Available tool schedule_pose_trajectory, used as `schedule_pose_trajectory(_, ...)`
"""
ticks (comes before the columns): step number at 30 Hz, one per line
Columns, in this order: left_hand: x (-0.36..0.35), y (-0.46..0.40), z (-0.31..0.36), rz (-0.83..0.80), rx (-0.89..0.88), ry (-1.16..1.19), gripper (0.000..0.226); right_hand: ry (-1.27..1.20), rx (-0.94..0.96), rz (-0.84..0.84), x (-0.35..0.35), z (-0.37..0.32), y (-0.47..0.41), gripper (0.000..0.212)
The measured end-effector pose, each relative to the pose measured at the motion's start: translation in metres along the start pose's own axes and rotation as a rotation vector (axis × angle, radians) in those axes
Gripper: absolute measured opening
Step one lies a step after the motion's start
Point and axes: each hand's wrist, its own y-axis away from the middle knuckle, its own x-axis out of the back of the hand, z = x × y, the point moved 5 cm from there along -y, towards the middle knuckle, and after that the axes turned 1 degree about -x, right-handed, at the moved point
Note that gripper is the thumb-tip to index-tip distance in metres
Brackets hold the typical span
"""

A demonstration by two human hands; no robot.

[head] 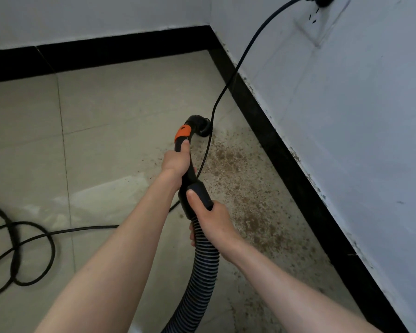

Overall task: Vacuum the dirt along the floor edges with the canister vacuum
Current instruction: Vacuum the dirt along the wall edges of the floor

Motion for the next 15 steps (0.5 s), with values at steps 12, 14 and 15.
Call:
schedule_pose_trajectory(12, -0.056, -0.009, 0.004, -0.146, -0.012, -0.108, 0.06, -0.06, 0.014, 0.143, 0.031, 0.003, -0.009, 0.048)
schedule_pose_trajectory(14, -0.063, -0.013, 0.009, -0.158, -0.023, -0.103, 0.058, -0.087, 0.007, 0.159, 0.033, 0.0, -0.015, 0.048)
schedule_pose_trajectory(15, -0.064, -0.016, 0.012, -0.155, -0.031, -0.103, 0.056, -0.092, 0.008, 0.162, 0.033, -0.002, -0.017, 0.048)
